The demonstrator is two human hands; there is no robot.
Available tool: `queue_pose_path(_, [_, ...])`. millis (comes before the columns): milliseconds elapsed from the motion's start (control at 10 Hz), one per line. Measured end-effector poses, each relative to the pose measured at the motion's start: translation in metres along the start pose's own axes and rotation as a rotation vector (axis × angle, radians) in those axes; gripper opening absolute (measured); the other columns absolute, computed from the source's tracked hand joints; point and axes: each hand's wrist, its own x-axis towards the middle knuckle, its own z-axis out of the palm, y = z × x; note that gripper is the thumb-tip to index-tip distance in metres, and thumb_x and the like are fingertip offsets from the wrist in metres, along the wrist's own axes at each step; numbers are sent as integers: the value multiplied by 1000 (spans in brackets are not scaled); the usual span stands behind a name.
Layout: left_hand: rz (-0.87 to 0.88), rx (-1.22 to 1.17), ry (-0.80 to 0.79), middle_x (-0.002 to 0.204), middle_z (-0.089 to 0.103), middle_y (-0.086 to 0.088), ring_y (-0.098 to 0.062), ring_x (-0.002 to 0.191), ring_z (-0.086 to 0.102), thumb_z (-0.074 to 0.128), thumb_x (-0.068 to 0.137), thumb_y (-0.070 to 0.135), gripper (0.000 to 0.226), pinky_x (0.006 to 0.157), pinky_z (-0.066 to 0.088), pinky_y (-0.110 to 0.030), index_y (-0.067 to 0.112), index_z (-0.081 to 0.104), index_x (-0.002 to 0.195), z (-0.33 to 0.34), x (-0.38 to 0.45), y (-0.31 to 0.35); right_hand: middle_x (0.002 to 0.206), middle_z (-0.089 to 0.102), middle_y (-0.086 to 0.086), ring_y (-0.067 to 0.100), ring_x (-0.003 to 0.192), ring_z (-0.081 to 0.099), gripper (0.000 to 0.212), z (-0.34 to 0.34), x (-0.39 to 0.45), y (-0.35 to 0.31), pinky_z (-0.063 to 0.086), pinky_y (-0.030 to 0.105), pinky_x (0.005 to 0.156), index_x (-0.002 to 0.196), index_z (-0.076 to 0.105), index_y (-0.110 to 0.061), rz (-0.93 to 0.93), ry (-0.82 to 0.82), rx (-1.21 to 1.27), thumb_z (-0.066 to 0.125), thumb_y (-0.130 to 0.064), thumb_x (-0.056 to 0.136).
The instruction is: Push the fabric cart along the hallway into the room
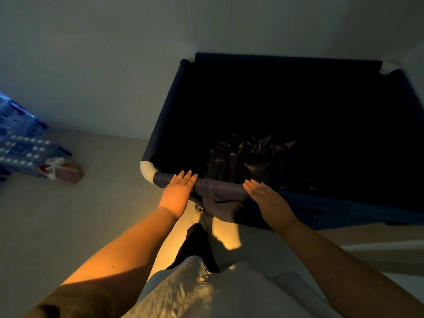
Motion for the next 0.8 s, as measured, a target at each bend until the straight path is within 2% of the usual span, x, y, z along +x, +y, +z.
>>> queue_pose_path(100, [-1,5,-5,157,13,-9,-27,143,10,49,88,-8,77,115,7,-34,18,9,148,0,2,-3,139,45,18,32,128,40,77,2,2,1,21,50,107,135,40,1,5,-15,2,49,30,64])
queue_pose_path(300, [5,13,-13,157,12,-10,-27,143,8,48,89,-7,75,115,5,-34,17,8,148,1,3,-3,138,46,20,35,127,42,76,2,2,2,24,53,105,134,41,2,26,-61,-8,51,30,63])
queue_pose_path(500, [2,25,-46,157,11,-9,-27,143,8,49,88,-7,77,115,6,-35,17,7,148,-2,6,-4,136,48,20,35,125,44,75,-2,3,0,29,54,103,133,43,3,11,-40,0,54,29,63])
queue_pose_path(600, [22,25,-62,156,14,-9,-27,142,12,47,89,-7,75,115,10,-36,16,8,148,-3,8,-5,144,38,16,30,134,32,74,1,2,2,16,42,112,139,35,-1,11,-46,17,46,26,71])
queue_pose_path(700, [32,10,-139,156,15,-10,-27,141,16,45,93,0,68,115,15,-34,14,8,148,-18,13,-7,152,23,9,19,140,16,68,-4,7,2,1,24,113,144,23,-8,52,-116,72,38,18,83])
queue_pose_path(800, [68,-25,-262,156,11,-13,-28,142,13,42,98,18,62,114,15,-35,8,5,148,-37,22,-5,153,20,5,16,140,15,52,-11,11,2,3,19,110,145,21,-9,113,-139,125,40,-5,96])
